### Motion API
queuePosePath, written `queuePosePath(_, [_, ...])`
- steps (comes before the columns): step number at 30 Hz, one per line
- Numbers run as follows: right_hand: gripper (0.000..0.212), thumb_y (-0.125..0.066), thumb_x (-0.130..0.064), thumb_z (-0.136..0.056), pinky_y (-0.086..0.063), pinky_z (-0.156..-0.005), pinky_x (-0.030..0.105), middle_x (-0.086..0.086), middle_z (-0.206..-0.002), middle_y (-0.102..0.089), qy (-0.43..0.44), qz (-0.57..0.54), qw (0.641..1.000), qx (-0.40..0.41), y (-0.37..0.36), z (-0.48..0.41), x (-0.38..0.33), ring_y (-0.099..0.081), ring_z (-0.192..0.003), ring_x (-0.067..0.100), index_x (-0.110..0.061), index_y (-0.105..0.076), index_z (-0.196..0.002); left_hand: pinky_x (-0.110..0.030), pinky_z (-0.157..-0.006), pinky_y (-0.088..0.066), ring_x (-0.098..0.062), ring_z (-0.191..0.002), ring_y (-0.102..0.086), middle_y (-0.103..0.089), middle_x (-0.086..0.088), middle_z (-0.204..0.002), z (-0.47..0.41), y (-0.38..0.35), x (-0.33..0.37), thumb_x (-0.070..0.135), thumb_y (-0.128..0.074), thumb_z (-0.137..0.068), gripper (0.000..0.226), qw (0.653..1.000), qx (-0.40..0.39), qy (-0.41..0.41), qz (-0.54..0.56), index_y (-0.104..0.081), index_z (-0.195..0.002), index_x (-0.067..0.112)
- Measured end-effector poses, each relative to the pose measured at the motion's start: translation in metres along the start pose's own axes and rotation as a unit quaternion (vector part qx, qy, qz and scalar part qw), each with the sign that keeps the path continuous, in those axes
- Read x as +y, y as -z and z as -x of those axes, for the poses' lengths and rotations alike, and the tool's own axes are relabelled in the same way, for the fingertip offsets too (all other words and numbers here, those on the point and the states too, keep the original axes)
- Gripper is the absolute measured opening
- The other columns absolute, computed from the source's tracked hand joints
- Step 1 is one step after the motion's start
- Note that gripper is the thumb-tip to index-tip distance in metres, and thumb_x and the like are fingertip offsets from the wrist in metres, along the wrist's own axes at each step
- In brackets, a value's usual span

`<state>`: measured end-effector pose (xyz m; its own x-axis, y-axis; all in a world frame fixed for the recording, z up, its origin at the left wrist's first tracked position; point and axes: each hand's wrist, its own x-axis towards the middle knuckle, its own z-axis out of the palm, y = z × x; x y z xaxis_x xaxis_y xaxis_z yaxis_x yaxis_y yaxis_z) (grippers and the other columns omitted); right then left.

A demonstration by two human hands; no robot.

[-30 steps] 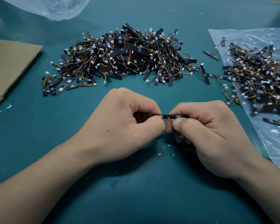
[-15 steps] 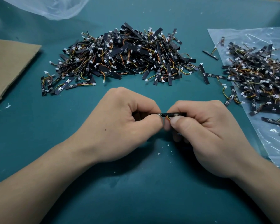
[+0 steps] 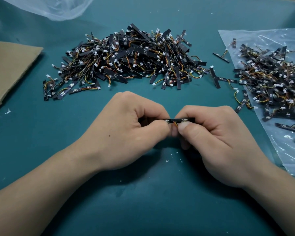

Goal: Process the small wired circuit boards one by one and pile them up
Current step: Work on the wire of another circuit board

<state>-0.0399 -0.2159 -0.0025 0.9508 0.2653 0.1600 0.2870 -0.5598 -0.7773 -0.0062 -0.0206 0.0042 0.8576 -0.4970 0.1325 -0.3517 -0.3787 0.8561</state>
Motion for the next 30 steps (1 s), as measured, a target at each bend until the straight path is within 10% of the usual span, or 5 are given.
queuePosePath(30, [0.022,-0.048,-0.031,-0.091,-0.042,-0.052,0.043,0.005,-0.058,-0.056,0.008,0.014,1.0,-0.012,0.0003,0.0009,-0.0019,-0.051,-0.055,0.024,-0.023,-0.06,-0.074,-0.034,-0.046,-0.036,-0.024,-0.049,-0.046,-0.052,-0.009,-0.051,0.001,0.0005,0.0015,0.015,-0.057,-0.08,0.021,0.999,-0.01,-0.01,-0.037,-0.064,-0.06,0.011])
